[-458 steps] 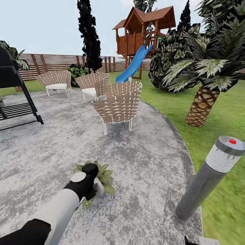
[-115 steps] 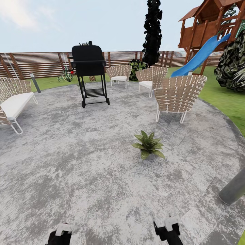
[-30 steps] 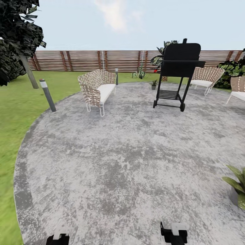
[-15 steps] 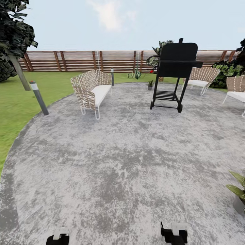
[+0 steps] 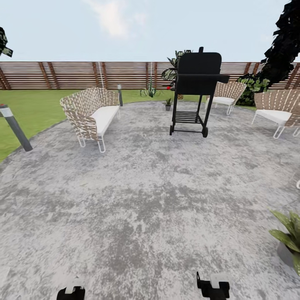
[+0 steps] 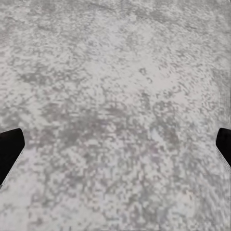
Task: Pick up the pesticide atomizer in the garden and spray insectifuge to fully cover both potted plants in the garden.
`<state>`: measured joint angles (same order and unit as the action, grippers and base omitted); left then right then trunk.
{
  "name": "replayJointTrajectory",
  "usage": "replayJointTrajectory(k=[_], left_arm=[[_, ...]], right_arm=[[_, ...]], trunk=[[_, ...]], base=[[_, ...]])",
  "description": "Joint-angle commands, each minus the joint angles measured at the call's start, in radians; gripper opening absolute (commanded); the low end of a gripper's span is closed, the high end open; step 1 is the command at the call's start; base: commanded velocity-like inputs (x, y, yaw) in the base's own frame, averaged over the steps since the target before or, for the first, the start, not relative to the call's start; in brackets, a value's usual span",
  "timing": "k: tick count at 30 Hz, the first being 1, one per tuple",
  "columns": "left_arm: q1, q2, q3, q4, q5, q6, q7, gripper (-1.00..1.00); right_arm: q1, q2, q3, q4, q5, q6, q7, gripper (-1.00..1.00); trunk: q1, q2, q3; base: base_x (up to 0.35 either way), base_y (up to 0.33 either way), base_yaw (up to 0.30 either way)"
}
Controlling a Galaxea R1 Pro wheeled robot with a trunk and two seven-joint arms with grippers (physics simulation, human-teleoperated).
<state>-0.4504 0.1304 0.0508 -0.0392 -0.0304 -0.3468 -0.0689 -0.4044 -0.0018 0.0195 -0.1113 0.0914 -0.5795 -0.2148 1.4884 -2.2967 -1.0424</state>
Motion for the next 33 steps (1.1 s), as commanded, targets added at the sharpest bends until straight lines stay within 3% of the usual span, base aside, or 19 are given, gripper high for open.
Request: replayJointTrajectory(k=[1, 33], left_arm=[[-0.001, 0.000, 0.006, 0.001, -0.003, -0.003, -0.005, -1.00], [-0.001, 0.000, 0.006, 0.001, -0.002, -0.002, -0.005, -1.00]], right_arm=[[-0.001, 0.000, 0.002, 0.001, 0.010, 0.000, -0.010, 1.00], [-0.001, -0.003, 0.002, 0.001, 0.010, 0.000, -0.008, 1.00]], trunk=[[0.000, 0.000, -0.001], [0.000, 0.000, -0.001]], base=[[0.338, 0.000, -0.017], [0.340, 0.000, -0.001]])
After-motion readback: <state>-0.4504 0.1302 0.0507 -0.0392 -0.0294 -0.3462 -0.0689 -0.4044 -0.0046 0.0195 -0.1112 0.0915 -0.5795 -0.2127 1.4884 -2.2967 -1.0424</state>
